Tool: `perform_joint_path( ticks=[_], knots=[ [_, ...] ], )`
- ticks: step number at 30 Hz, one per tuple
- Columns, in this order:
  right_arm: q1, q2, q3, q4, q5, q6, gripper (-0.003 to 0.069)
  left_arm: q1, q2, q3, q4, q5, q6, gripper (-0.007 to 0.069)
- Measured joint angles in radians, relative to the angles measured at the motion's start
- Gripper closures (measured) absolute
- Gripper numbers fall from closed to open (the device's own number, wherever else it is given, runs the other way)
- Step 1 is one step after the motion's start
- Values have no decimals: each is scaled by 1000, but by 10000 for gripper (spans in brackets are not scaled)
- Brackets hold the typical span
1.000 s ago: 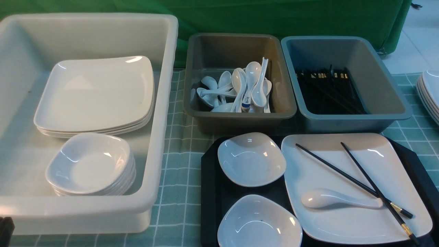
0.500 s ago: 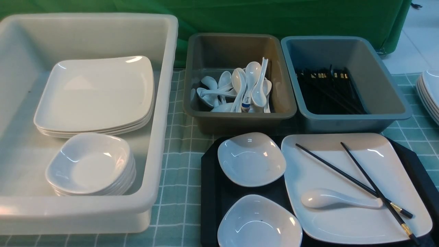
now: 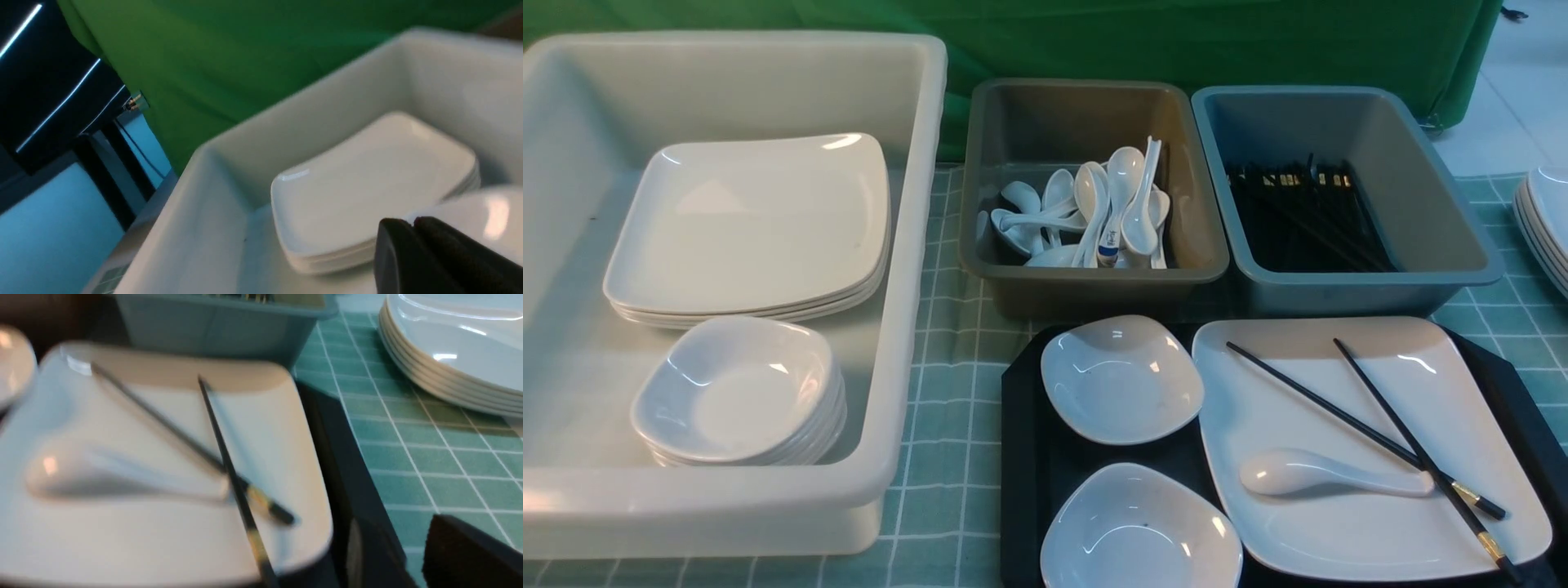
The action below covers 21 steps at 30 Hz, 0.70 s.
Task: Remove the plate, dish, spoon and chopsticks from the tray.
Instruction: Use the right arm to grab a pair of chopsticks from the plate
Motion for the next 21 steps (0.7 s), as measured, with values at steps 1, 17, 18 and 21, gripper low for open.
perform_joint_path(
  ticks=[1,17,18,21],
  knots=[
    [0,0,0,41,-34,40,418,0,0,0,-43,-34,-49,607],
    [2,0,-15,204,-344,459,438,0,4,0,-374,-435,-721,607],
    [3,0,-39,204,-331,438,463,0,10,-5,-370,-486,-743,607],
    [18,33,-196,207,-206,331,561,0,45,-96,-334,-465,-806,607]
  ],
)
